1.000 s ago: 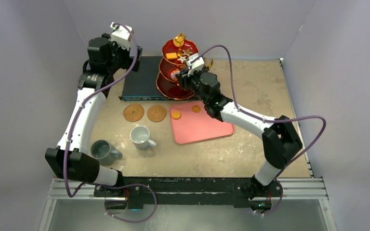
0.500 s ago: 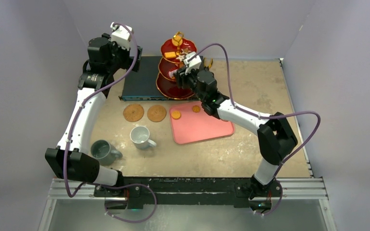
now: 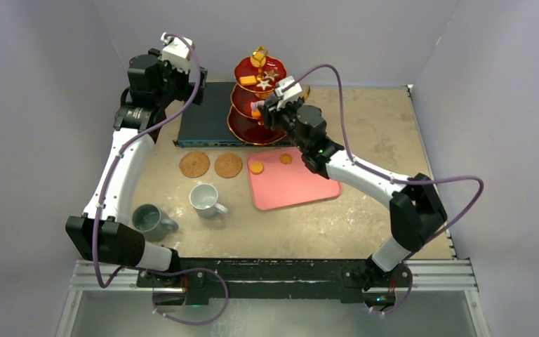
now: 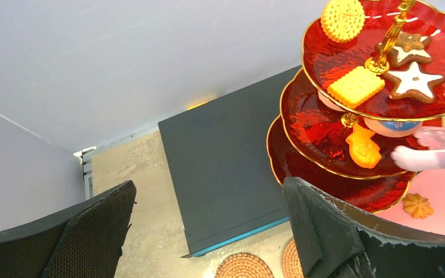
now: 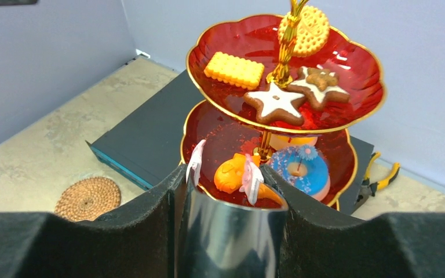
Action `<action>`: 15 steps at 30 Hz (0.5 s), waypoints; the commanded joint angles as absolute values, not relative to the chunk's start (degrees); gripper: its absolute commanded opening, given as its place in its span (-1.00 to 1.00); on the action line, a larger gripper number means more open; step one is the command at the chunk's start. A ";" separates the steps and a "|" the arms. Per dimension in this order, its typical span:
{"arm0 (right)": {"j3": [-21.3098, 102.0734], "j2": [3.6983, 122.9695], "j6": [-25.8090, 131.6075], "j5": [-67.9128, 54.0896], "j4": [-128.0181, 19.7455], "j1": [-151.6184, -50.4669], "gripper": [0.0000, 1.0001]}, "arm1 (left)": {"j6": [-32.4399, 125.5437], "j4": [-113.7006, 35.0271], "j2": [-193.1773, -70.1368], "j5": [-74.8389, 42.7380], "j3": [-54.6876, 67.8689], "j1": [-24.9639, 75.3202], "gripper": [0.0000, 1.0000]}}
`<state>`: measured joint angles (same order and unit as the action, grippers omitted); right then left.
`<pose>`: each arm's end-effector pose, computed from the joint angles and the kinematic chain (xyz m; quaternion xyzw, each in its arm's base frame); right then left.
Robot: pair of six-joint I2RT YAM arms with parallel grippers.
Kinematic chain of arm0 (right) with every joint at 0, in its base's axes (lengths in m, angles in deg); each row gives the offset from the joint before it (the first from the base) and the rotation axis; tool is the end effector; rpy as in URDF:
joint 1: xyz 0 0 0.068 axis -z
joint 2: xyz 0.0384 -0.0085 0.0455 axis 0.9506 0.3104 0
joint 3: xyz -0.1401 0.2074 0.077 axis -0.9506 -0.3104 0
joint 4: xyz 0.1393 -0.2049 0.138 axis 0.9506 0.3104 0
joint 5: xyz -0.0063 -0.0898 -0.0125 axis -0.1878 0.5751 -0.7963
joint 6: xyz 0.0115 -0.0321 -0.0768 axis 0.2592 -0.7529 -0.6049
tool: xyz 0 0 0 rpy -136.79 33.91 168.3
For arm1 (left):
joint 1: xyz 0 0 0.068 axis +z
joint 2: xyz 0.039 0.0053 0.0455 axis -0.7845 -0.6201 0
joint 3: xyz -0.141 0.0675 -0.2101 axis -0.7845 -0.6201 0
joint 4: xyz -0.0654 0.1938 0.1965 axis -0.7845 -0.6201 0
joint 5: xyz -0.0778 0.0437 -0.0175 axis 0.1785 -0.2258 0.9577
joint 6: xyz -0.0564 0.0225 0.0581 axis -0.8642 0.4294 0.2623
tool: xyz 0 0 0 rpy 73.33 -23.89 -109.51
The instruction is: Serve the afternoon tea
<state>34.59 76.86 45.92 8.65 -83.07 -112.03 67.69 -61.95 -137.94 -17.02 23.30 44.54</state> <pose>0.3551 0.2860 0.3165 -0.1879 0.6586 0.2039 0.6995 0.3814 -0.0571 0.4228 0.1526 0.7687 -0.0368 0.6200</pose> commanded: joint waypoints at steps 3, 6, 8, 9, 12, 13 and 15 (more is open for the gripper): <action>29.00 67.26 44.27 9.10 -84.58 -115.35 -0.04 | 66.49 -60.49 -136.24 -16.53 23.72 45.07 0.99; 24.70 65.10 44.60 10.32 -83.60 -117.89 -0.04 | 66.41 -60.68 -136.20 -16.57 23.63 45.06 0.99; 20.60 63.41 45.55 10.64 -84.29 -118.44 -0.03 | 66.59 -60.78 -136.02 -16.68 23.55 45.08 0.99; 18.84 62.89 47.47 10.66 -84.86 -118.55 -0.03 | 66.65 -60.78 -136.03 -16.74 23.54 45.09 0.99; 14.38 62.35 49.23 10.45 -86.68 -119.04 -0.03 | 66.82 -60.93 -136.08 -16.78 23.88 45.04 0.99; 13.36 62.54 49.48 10.26 -87.20 -119.34 -0.02 | 66.76 -60.99 -136.12 -16.68 24.10 45.00 0.99; 11.48 63.87 49.47 10.44 -88.70 -119.98 -0.02 | 66.68 -61.12 -136.21 -16.58 24.32 45.03 0.99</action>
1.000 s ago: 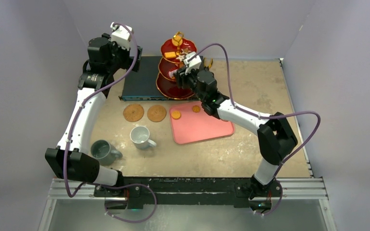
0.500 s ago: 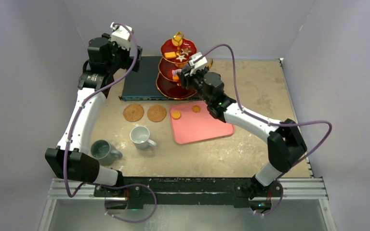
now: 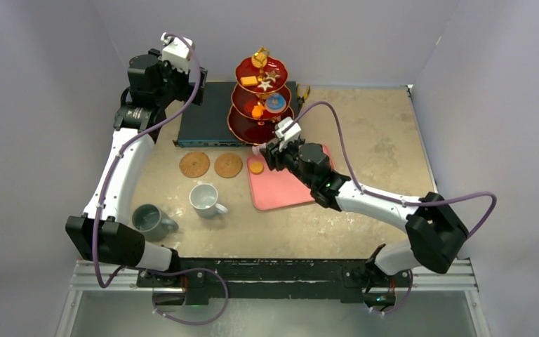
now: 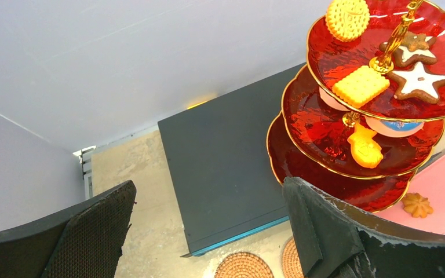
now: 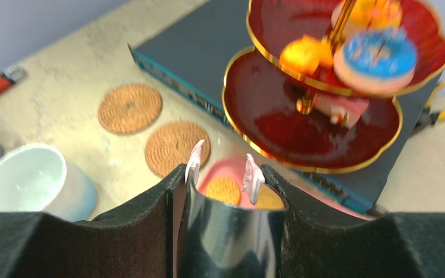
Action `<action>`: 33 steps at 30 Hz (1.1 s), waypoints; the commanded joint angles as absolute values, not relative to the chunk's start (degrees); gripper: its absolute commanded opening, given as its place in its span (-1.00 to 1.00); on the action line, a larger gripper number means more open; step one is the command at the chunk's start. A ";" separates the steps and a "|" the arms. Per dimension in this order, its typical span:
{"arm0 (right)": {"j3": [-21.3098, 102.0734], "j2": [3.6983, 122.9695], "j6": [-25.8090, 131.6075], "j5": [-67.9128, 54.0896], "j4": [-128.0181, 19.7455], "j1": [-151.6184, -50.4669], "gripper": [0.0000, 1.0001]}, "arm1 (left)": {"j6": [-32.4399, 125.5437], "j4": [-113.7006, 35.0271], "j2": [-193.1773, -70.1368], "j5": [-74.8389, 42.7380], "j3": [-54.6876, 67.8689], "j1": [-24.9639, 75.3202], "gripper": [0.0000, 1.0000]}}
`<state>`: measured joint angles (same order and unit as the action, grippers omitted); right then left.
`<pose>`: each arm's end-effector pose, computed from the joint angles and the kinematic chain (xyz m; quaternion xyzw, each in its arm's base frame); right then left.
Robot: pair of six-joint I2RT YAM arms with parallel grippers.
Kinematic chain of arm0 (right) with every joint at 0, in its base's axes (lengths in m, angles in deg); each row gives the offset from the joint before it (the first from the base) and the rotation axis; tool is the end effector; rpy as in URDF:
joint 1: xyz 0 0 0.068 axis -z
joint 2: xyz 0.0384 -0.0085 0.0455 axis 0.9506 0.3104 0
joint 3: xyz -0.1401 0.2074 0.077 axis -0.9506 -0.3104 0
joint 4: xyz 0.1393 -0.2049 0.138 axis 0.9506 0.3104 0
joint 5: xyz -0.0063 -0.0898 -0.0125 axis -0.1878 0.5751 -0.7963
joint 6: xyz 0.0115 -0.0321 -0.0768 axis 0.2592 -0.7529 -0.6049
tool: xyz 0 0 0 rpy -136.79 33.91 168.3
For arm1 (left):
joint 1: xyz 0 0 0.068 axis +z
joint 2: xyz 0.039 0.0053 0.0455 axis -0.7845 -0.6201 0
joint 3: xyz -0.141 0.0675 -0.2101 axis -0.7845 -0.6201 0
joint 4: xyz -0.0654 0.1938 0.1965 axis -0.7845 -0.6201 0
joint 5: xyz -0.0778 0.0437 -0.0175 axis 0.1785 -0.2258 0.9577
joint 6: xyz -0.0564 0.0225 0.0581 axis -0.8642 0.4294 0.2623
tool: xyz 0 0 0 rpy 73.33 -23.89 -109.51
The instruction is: Serve the afternoon tea
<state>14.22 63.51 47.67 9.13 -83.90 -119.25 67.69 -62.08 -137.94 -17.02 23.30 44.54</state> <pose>0.2709 0.2781 0.2661 -0.2337 0.6840 0.2371 0.6491 0.3813 -0.0571 0.4225 0.1527 0.7694 -0.0368 0.6191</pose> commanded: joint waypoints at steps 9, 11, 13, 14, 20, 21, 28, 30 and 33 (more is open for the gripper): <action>8.60 71.15 49.67 9.44 -94.43 -120.39 0.02 | 66.98 -61.22 -136.32 -16.83 24.33 45.09 0.99; 8.61 72.87 49.27 9.50 -95.77 -120.39 0.02 | 67.07 -61.21 -136.46 -16.82 24.51 45.06 0.99; 8.80 74.82 48.91 9.78 -96.91 -120.36 0.02 | 67.10 -61.26 -136.54 -16.79 24.76 45.04 0.99; 8.83 75.76 48.63 9.97 -97.47 -120.40 0.02 | 67.10 -61.36 -136.53 -16.76 24.85 45.08 0.99; 9.37 80.10 46.62 11.65 -99.93 -120.40 0.05 | 67.57 -61.79 -136.58 -17.06 25.21 45.08 0.99; 9.54 80.55 46.36 11.78 -100.12 -120.35 0.06 | 67.59 -61.88 -136.54 -17.10 25.28 45.09 0.99; 10.42 83.31 46.30 11.91 -101.07 -120.36 0.07 | 67.62 -62.09 -136.51 -17.02 25.72 45.06 0.99; 10.56 83.99 46.27 11.70 -101.43 -120.39 0.07 | 67.62 -62.09 -136.67 -16.94 25.82 45.06 0.99; 11.15 85.10 46.27 11.77 -101.50 -120.40 0.09 | 67.71 -62.13 -136.78 -16.93 25.99 45.07 0.99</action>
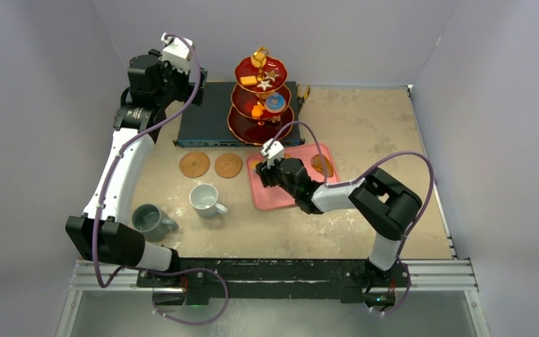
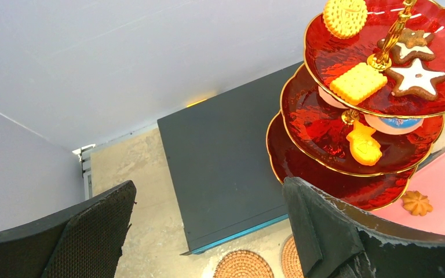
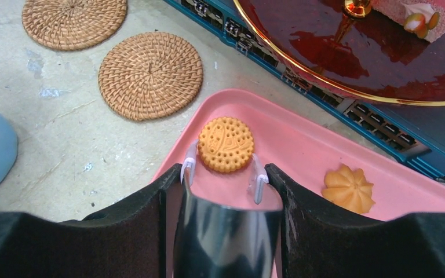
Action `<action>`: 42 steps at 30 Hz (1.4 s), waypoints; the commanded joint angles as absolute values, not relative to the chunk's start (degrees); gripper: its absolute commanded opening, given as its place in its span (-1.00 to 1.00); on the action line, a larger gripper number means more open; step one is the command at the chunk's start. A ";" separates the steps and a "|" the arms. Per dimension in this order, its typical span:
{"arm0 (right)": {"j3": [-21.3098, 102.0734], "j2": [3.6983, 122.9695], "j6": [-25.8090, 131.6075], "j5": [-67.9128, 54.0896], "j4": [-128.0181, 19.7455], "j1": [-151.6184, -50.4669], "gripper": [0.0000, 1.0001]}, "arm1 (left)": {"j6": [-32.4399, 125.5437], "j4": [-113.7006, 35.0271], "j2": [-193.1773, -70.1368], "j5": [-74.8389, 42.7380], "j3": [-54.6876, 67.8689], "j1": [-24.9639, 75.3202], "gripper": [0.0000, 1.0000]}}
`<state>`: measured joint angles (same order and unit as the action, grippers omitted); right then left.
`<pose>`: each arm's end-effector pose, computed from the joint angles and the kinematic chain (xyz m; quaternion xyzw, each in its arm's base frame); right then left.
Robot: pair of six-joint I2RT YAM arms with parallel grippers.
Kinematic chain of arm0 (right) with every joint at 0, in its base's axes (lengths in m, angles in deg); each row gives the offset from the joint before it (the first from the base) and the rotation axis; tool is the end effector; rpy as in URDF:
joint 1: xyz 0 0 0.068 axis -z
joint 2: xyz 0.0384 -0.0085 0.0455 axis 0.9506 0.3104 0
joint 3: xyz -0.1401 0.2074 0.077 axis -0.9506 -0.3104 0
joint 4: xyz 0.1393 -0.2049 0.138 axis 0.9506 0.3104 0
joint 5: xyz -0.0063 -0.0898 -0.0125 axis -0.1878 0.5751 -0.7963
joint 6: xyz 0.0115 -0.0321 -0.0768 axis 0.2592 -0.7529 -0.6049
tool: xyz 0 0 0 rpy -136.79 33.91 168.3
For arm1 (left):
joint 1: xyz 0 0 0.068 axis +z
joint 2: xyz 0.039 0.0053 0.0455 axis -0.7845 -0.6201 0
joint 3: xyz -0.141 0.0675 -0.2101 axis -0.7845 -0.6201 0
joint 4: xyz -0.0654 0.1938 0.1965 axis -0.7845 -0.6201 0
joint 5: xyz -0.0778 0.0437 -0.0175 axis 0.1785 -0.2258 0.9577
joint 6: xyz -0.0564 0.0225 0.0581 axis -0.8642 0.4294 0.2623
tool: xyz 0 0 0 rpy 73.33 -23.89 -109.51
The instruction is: Serve the afternoon tea
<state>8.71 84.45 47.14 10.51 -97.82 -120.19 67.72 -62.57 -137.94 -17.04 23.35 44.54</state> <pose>0.2803 0.2956 0.1255 -0.2694 0.7457 0.1912 0.5786 0.3810 -0.0570 0.4216 0.1529 0.7718 -0.0368 0.6161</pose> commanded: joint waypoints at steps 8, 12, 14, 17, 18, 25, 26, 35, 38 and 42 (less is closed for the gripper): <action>12.52 87.56 44.16 11.65 -100.59 -120.41 0.11 | 67.54 -62.32 -136.85 -16.76 26.36 45.06 0.99; 13.28 88.38 43.74 11.54 -100.19 -120.41 0.10 | 67.45 -62.24 -136.85 -16.58 26.44 45.08 0.99; 13.36 88.61 43.71 11.49 -100.53 -120.36 0.07 | 67.36 -62.22 -137.01 -16.49 26.58 45.09 0.99; 13.37 88.70 43.55 11.41 -100.90 -120.38 0.00 | 67.27 -62.19 -136.94 -16.49 26.40 45.06 0.99; 13.24 88.57 43.45 11.47 -101.13 -120.34 -0.04 | 67.35 -62.22 -136.96 -16.49 26.38 45.08 0.99; 10.49 83.58 40.62 13.82 -104.28 -120.36 -0.31 | 67.32 -62.11 -137.02 -16.41 26.20 45.06 0.99; 10.13 82.57 40.14 14.11 -104.61 -120.39 -0.33 | 67.35 -62.17 -137.01 -16.40 26.14 45.04 0.99; 11.82 75.52 38.21 14.52 -103.55 -120.14 -0.36 | 67.13 -61.82 -137.00 -16.26 25.92 45.00 0.99; 14.91 76.31 38.19 13.62 -102.80 -119.44 -0.36 | 66.93 -61.77 -137.07 -16.14 25.92 45.06 0.99; 18.95 78.77 40.19 11.55 -102.51 -117.40 -0.36 | 66.94 -61.77 -136.87 -16.25 25.87 45.09 0.99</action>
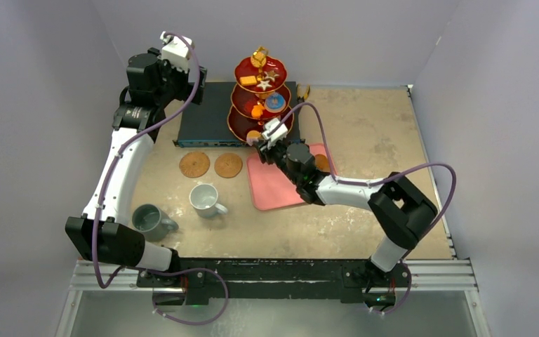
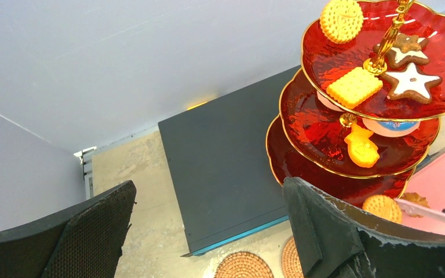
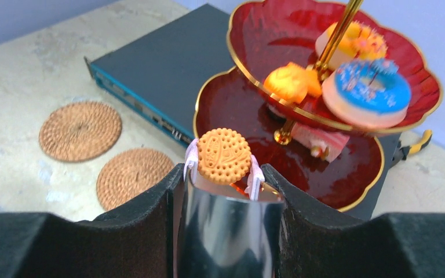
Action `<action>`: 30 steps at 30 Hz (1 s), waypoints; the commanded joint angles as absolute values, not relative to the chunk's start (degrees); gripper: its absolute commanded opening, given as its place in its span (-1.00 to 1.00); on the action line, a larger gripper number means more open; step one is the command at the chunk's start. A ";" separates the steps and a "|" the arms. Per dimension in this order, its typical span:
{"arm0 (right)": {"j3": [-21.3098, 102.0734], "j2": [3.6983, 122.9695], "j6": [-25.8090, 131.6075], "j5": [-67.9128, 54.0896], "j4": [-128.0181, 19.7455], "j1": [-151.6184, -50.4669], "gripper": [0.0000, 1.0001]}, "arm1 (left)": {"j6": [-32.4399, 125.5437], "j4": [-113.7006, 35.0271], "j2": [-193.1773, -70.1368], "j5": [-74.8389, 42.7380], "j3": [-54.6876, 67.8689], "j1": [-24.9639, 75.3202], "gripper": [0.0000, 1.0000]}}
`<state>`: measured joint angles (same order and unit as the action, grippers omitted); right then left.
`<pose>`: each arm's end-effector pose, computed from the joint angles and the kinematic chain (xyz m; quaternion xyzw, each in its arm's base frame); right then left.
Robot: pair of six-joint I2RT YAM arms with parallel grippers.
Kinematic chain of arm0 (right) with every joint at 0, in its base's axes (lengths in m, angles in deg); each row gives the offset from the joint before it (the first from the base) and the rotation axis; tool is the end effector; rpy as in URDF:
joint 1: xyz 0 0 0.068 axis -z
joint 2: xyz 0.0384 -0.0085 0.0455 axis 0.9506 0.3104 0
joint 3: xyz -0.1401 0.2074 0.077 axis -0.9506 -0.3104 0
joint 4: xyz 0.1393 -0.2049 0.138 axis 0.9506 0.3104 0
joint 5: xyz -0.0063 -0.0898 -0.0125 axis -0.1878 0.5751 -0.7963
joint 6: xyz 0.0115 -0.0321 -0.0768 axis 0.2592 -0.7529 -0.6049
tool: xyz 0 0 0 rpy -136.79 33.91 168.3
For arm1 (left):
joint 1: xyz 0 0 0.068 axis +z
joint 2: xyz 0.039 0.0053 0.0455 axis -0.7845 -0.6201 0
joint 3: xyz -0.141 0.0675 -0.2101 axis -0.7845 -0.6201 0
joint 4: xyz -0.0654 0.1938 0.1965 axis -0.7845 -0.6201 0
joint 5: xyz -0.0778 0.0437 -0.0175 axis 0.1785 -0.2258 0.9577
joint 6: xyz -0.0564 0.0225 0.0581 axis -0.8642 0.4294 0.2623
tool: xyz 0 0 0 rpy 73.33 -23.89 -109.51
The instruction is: Serve the afternoon tea
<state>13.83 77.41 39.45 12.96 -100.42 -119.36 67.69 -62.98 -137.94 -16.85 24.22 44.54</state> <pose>0.2942 0.2975 0.2124 -0.2538 0.6624 0.1735 0.6831 0.3797 -0.0571 0.4267 0.1536 0.7691 -0.0380 0.6192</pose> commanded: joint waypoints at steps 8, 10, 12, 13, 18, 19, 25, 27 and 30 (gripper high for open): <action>23.75 83.40 41.93 10.04 -102.80 -115.99 -0.34 | 67.54 -61.63 -136.61 -16.78 25.05 45.09 0.99; 24.43 84.36 42.23 9.96 -102.77 -115.74 -0.34 | 67.52 -61.49 -136.61 -16.78 25.04 45.07 0.99; 24.78 85.12 42.68 9.90 -103.00 -115.48 -0.33 | 67.52 -61.50 -136.68 -16.69 25.04 45.09 0.99; 24.90 85.52 42.96 9.99 -103.19 -115.36 -0.32 | 67.51 -61.51 -136.69 -16.67 25.04 45.09 0.99; 25.53 87.68 44.22 10.46 -104.47 -114.76 -0.25 | 67.36 -61.44 -136.80 -16.41 25.04 45.01 0.99; 25.68 88.06 44.38 10.52 -104.66 -114.78 -0.23 | 67.36 -61.40 -136.81 -16.47 25.04 45.08 0.99; 25.82 88.80 44.55 11.62 -105.44 -114.73 -0.05 | 67.52 -61.57 -136.75 -16.67 25.06 45.02 0.99; 25.71 88.60 44.42 11.78 -105.43 -114.72 -0.03 | 67.51 -61.57 -136.71 -16.73 25.04 45.02 0.99; 25.57 88.05 44.31 12.02 -105.46 -114.72 0.03 | 67.36 -61.51 -136.73 -16.50 25.04 45.07 0.99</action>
<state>23.55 89.89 44.00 10.66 -101.19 -114.96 67.72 -62.96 -137.94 -16.87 24.22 44.54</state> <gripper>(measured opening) 0.504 0.993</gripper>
